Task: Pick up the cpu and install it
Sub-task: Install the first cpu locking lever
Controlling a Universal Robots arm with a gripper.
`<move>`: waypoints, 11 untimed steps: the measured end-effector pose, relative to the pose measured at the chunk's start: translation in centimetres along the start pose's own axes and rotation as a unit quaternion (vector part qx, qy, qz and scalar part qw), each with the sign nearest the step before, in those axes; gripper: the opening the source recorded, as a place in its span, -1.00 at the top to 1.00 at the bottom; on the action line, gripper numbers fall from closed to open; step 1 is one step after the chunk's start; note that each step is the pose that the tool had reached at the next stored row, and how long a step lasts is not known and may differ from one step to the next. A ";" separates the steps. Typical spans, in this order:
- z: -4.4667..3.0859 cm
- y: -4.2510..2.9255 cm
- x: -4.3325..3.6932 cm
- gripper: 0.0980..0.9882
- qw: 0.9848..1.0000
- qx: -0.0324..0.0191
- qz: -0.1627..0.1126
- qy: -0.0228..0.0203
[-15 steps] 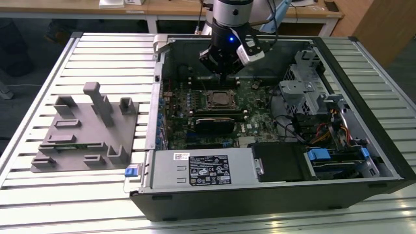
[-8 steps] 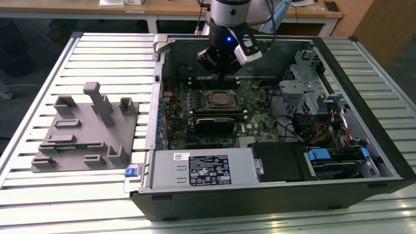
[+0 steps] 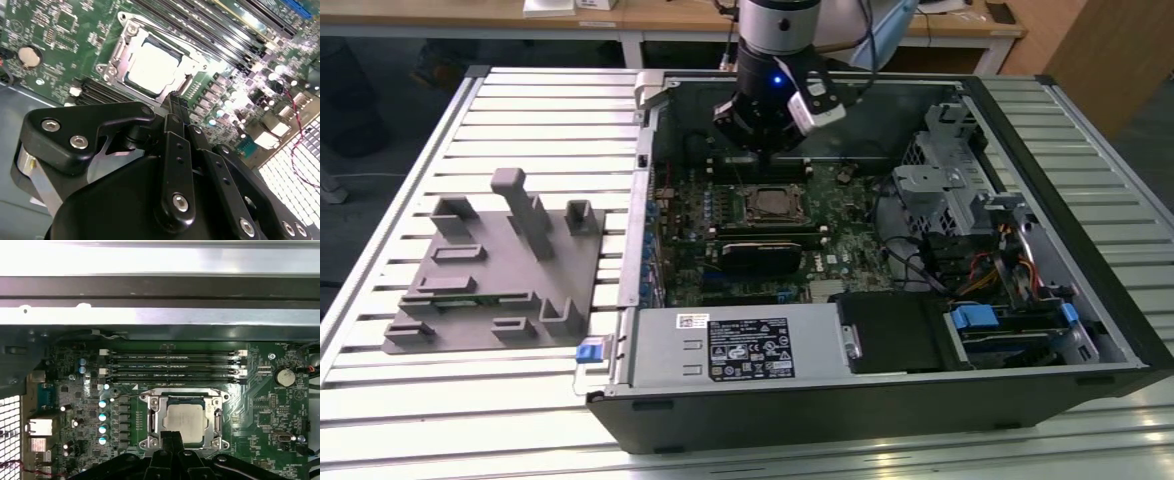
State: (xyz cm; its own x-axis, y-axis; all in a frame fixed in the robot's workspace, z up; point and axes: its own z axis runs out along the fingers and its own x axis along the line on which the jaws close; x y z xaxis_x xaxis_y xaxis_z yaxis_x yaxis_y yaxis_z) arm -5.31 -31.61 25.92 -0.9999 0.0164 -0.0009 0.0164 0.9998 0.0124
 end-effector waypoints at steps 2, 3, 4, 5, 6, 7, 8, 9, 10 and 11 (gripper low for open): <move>0.01 -0.01 0.33 0.98 1.000 0.000 0.000 0.000; 0.00 -0.01 0.54 0.98 1.000 0.000 -0.001 0.000; 0.00 -0.01 0.78 0.98 1.000 0.000 0.000 0.000; 0.01 -0.02 1.04 0.98 1.000 0.000 0.000 0.000; 0.01 -0.02 1.30 0.98 1.000 0.000 0.000 0.000; 0.02 -0.03 1.57 0.98 1.000 0.000 -0.001 0.000; 0.03 -0.03 1.86 0.98 1.000 0.000 -0.001 0.000; 0.04 -0.04 2.15 0.98 1.000 0.000 0.000 -0.001; 0.08 -0.05 2.79 0.98 1.000 0.000 -0.001 -0.003; 0.09 -0.05 3.11 0.98 1.000 0.000 -0.001 -0.005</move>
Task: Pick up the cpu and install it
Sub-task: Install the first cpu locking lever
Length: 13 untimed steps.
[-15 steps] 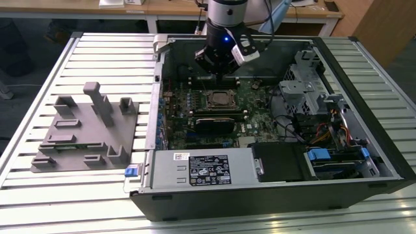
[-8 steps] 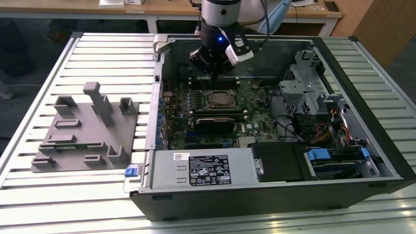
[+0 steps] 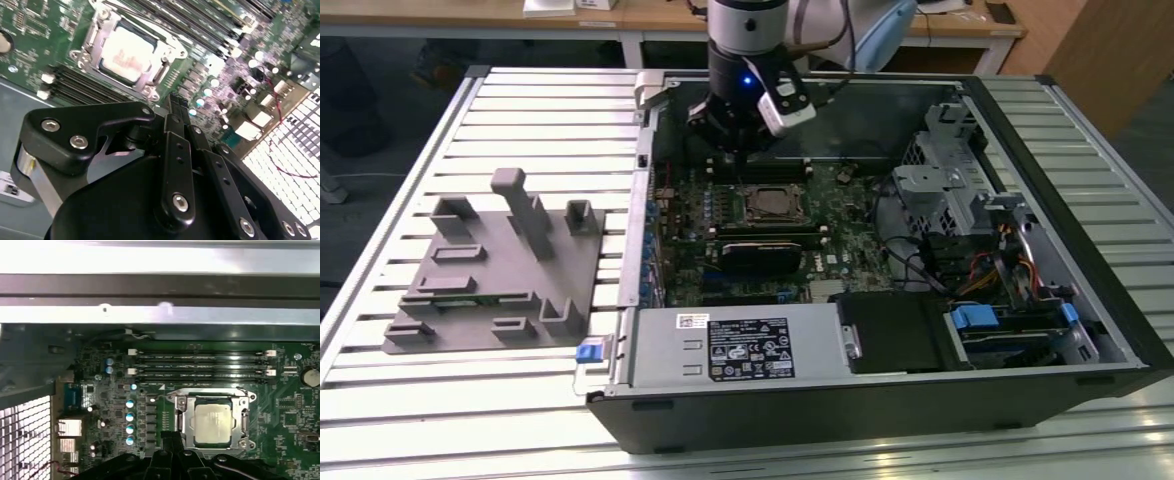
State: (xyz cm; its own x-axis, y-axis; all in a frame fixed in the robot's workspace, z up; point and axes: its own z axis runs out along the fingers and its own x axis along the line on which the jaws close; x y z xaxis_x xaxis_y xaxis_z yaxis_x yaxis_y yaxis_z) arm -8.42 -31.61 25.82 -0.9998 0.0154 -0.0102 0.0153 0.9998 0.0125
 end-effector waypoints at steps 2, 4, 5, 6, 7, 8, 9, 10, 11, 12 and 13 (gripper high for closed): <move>0.03 0.00 0.55 0.98 1.000 0.000 0.000 -0.004; 0.04 0.02 0.61 0.98 1.000 0.000 0.000 -0.005; 0.04 0.04 0.62 0.98 1.000 0.000 0.000 -0.005; 0.06 0.05 0.65 0.98 1.000 0.000 0.000 -0.005; 0.09 0.10 0.81 0.98 1.000 0.000 0.000 -0.005; 0.11 0.13 0.90 0.98 1.000 0.000 0.000 -0.005; 0.13 0.16 1.00 0.98 1.000 0.000 0.000 -0.005; 0.15 0.17 1.09 0.98 1.000 -0.001 0.000 -0.005; 0.16 0.19 1.19 0.98 1.000 -0.001 0.000 -0.005; 0.18 0.21 1.28 0.98 1.000 -0.001 0.000 -0.005; 0.19 0.23 1.36 0.98 1.000 -0.001 0.000 -0.005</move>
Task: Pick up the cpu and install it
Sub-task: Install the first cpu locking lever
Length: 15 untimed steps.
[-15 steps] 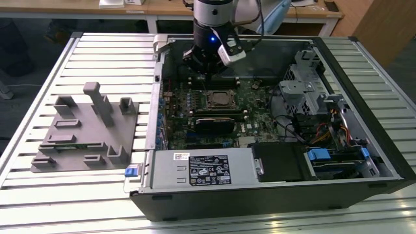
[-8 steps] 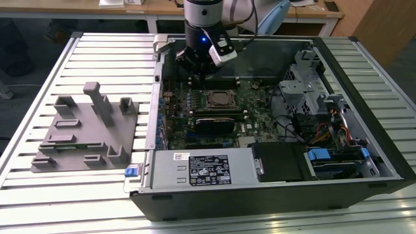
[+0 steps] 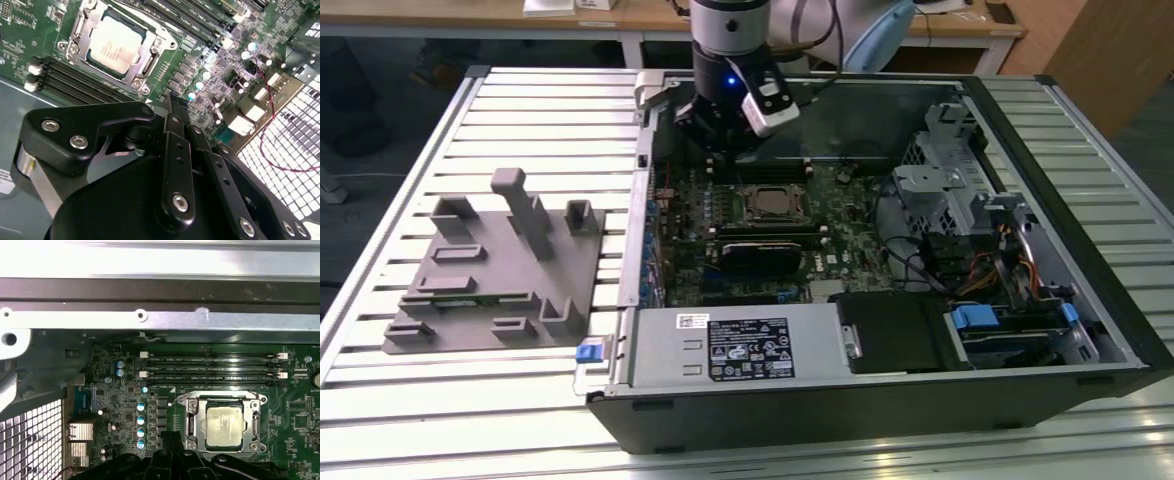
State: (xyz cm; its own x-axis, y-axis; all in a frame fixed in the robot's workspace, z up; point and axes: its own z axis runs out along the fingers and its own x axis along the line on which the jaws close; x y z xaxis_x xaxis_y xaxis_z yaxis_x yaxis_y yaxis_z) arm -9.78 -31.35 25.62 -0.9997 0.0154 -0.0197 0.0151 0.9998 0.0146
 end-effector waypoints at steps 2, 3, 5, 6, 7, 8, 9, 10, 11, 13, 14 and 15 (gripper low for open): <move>0.05 0.07 0.13 0.98 1.000 0.000 0.000 0.000; 0.06 0.11 0.20 0.98 1.000 0.000 0.000 0.000; 0.08 0.28 0.28 0.98 1.000 0.000 0.000 0.000; 0.10 0.38 0.33 0.98 1.000 0.000 0.000 0.000; 0.12 0.47 0.38 0.98 1.000 0.000 0.000 0.000; 0.14 0.57 0.43 0.98 1.000 0.000 0.000 0.000; 0.16 0.63 0.47 0.98 1.000 0.000 0.000 0.000; 0.18 0.70 0.50 0.98 1.000 0.000 0.000 0.000; 0.20 0.79 0.52 0.98 1.000 0.000 0.000 0.000; 0.24 1.00 0.62 0.98 1.000 0.000 0.000 0.000; 0.26 1.14 0.67 0.98 1.000 0.000 0.000 0.000; 0.28 1.28 0.74 0.98 1.000 0.000 0.000 0.000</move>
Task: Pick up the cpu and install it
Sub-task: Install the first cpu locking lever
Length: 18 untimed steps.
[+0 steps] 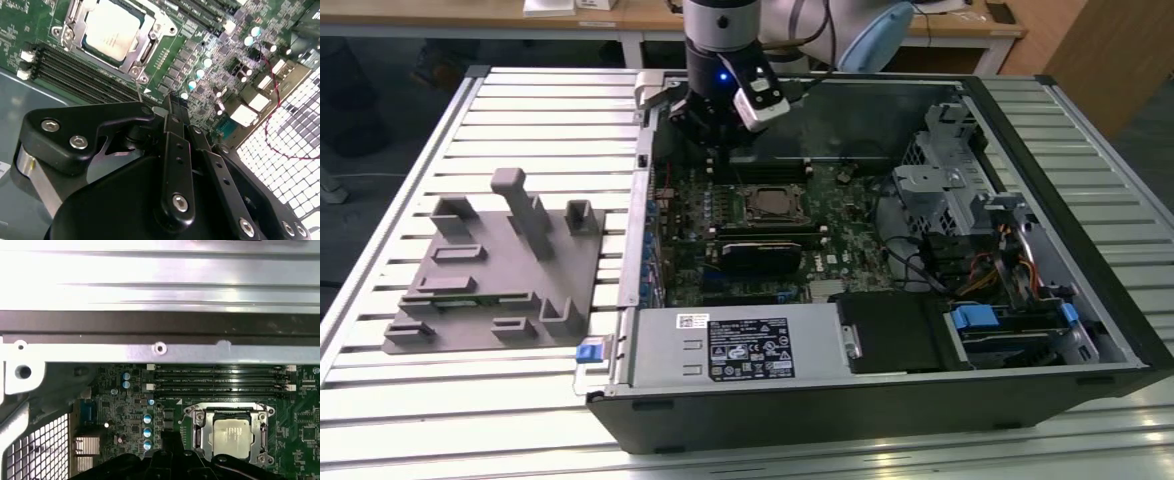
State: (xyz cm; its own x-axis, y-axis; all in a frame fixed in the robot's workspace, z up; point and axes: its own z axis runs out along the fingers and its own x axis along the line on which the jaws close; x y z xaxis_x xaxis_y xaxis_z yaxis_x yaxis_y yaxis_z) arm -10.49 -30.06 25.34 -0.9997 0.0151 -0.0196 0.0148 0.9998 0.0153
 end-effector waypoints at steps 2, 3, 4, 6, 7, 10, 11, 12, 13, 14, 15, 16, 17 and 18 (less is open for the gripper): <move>0.03 0.32 0.11 0.98 1.000 0.000 0.000 0.000; 0.04 0.47 0.17 0.98 1.000 0.000 0.000 0.000; 0.06 0.60 0.23 0.98 1.000 0.000 0.000 0.000; 0.09 0.87 0.30 0.98 1.000 0.000 0.000 0.000; 0.09 0.93 0.30 0.98 1.000 0.000 0.000 0.000; 0.09 1.00 0.30 0.98 1.000 0.000 0.000 0.000; 0.09 1.00 0.30 0.98 1.000 0.000 0.000 0.000; 0.09 1.01 0.30 0.98 1.000 0.000 0.000 0.000; 0.10 1.01 0.30 0.98 1.000 0.000 0.000 0.000; 0.10 1.01 0.30 0.98 1.000 0.000 0.000 0.000; 0.09 1.02 0.29 0.98 1.000 0.000 0.000 0.000; 0.09 1.02 0.26 0.98 1.000 0.000 0.000 0.000; 0.10 1.02 0.22 0.98 1.000 0.000 0.000 0.000; 0.10 1.03 0.16 0.98 1.000 0.000 0.000 0.000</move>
State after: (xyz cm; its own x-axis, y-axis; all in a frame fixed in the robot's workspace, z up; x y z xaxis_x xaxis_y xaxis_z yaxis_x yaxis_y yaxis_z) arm -10.63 -29.03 25.26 -0.9997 0.0149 -0.0196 0.0146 0.9998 0.0153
